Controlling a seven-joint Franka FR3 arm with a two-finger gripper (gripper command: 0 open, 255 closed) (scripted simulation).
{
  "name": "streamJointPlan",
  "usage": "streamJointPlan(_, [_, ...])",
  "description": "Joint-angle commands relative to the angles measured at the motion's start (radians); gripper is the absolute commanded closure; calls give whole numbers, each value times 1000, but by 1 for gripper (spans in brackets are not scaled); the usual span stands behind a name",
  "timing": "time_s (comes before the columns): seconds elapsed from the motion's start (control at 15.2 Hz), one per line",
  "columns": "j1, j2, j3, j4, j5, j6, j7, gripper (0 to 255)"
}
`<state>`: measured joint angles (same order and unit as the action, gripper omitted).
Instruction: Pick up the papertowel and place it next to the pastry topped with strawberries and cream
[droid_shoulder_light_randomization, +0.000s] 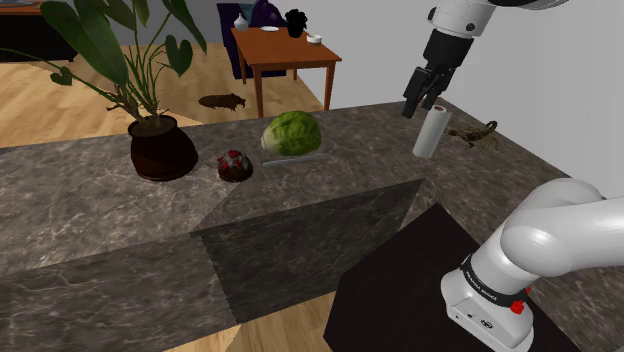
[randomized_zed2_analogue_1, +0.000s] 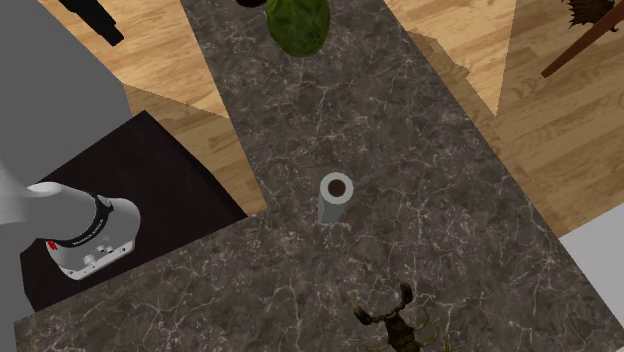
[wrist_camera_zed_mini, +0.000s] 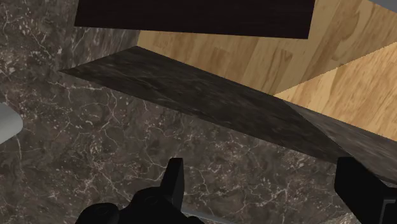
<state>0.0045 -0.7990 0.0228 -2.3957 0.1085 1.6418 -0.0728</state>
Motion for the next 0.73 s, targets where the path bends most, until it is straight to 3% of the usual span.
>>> streamJointPlan(0.0, [0,0,0,0,0,0,0,0])
streamJointPlan(0.66, [-79,156,-188,5,-113,151,-206,0])
